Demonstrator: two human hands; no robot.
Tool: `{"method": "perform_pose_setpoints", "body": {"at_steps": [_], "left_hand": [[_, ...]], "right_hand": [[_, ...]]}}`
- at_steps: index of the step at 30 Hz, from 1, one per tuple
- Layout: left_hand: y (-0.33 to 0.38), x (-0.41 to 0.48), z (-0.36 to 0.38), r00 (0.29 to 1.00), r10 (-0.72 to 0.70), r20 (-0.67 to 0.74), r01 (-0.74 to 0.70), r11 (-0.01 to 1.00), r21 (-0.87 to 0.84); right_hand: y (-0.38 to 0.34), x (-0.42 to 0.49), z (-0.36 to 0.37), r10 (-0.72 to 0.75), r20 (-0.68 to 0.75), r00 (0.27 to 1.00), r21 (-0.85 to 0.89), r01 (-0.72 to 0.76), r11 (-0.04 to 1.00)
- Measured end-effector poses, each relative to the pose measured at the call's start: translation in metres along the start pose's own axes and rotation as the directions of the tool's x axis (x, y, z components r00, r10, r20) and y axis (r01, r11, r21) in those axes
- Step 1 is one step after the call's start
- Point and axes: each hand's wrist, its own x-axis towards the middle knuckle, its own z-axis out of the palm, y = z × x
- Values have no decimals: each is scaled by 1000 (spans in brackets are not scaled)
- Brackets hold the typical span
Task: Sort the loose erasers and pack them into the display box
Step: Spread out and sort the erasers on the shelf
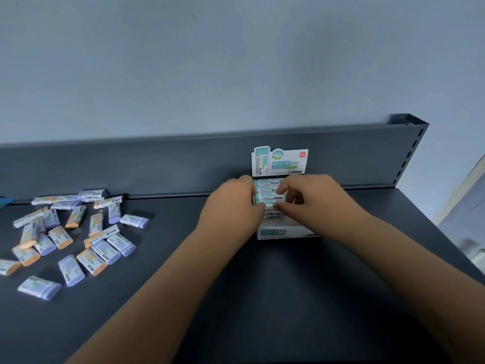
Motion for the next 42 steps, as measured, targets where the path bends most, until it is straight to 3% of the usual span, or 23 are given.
{"method": "perform_pose_setpoints", "body": {"at_steps": [3, 6, 12, 17, 28, 32, 42], "left_hand": [[-3, -7, -15, 999, 23, -32, -16, 981, 191], [-13, -15, -29, 997, -20, -73, 39, 962, 272], [-31, -30, -49, 990, -81, -112, 111, 947, 300], [-35, -51, -53, 967, -102, -233, 155, 964, 218], [-119, -81, -99, 970, -68, -232, 139, 943, 302], [-162, -81, -118, 983, -51, -174, 104, 944, 312], [-247, -92, -157, 995, -33, -99, 61, 954, 293]], "right_hand": [[-10, -4, -12, 12, 93, 996, -173, 4, 985], [-25, -18, -24, 70, 150, 986, -185, -42, 982], [-73, -38, -7, 80, 46, 996, -39, -78, 996], [-95, -33, 19, 76, 20, 997, -48, -75, 996], [-153, -21, 48, 136, -23, 990, -80, -138, 987], [-191, -13, 68, 142, 9, 990, -81, -141, 987], [-266, 6, 112, 131, -24, 991, 18, -131, 991]]}}
